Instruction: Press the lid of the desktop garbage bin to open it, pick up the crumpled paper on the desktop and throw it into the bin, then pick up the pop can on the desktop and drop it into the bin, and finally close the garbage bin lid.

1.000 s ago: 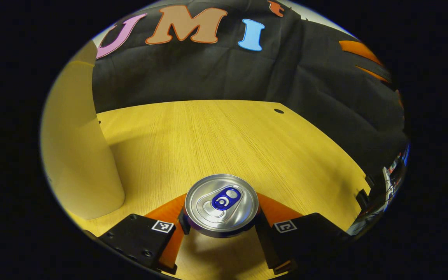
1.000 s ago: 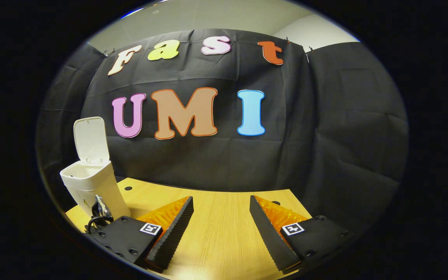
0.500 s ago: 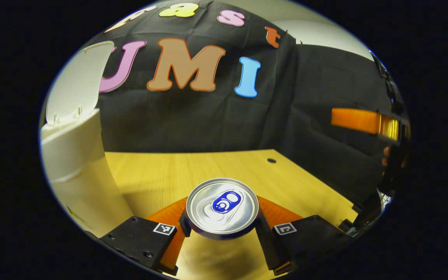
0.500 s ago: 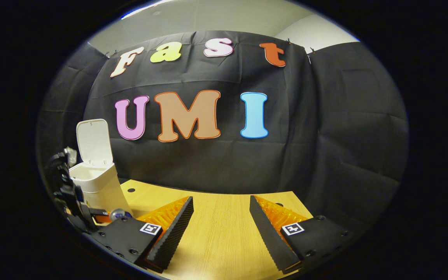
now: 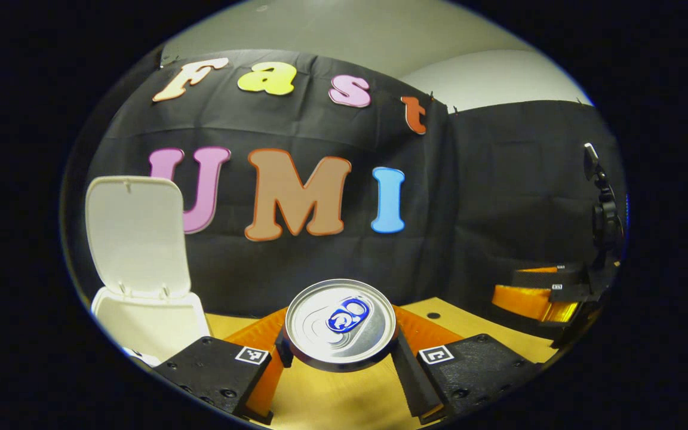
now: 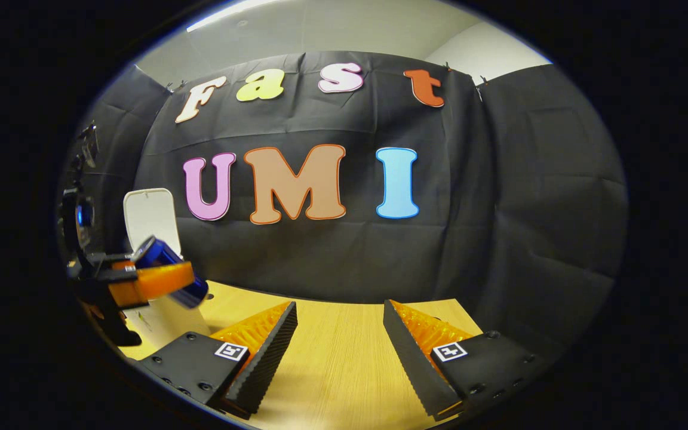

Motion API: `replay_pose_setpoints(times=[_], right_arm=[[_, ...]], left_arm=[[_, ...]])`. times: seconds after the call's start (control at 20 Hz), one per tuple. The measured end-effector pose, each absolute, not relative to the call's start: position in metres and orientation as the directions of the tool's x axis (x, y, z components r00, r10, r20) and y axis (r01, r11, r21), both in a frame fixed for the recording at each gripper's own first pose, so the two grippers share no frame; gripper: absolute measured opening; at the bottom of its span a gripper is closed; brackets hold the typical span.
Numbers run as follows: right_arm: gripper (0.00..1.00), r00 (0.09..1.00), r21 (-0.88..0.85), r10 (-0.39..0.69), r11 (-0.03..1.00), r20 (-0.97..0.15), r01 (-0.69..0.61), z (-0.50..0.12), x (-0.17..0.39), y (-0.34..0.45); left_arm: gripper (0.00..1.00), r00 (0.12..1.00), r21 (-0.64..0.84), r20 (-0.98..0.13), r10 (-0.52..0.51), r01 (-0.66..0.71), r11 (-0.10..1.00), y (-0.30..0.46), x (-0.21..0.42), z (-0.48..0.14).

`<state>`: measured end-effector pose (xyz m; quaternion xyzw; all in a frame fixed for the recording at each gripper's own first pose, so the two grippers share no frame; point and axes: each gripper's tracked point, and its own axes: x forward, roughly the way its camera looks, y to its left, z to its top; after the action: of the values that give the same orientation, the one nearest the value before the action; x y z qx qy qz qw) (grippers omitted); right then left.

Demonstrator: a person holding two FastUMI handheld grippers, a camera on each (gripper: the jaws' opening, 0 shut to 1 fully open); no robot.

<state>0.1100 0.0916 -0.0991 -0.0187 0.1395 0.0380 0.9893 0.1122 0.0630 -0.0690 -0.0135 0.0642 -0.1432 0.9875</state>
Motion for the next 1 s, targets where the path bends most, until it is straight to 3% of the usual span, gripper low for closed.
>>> replay_pose_setpoints(times=[0.15, 0.6, 0.7, 1.0], right_arm=[[1.0, 0.957, -0.019, 0.083, 0.996, -0.278, -0.092, -0.1, 0.111, 0.096], [0.96, 0.952, -0.017, 0.121, 0.991, -0.28, -0.13, -0.103, 0.114, 0.112], [1.0, 0.952, -0.016, 0.128, 0.99, -0.278, -0.138, -0.103, 0.115, 0.117], [0.96, 0.95, -0.02, 0.139, 0.988, -0.28, -0.15, -0.105, 0.114, 0.123]], left_arm=[[0.76, 0.977, -0.002, -0.052, -0.208, 0.208, 0.978, 0.093, 0.12, -0.044], [0.75, 1.0, 0.051, -0.013, 0.026, -0.025, 0.998, 0.181, 0.118, -0.03], [0.75, 0.997, 0.073, -0.02, 0.08, -0.079, 0.994, 0.2, 0.115, -0.033], [0.75, 0.975, 0.085, -0.096, 0.201, -0.193, 0.977, 0.244, 0.106, -0.056]])
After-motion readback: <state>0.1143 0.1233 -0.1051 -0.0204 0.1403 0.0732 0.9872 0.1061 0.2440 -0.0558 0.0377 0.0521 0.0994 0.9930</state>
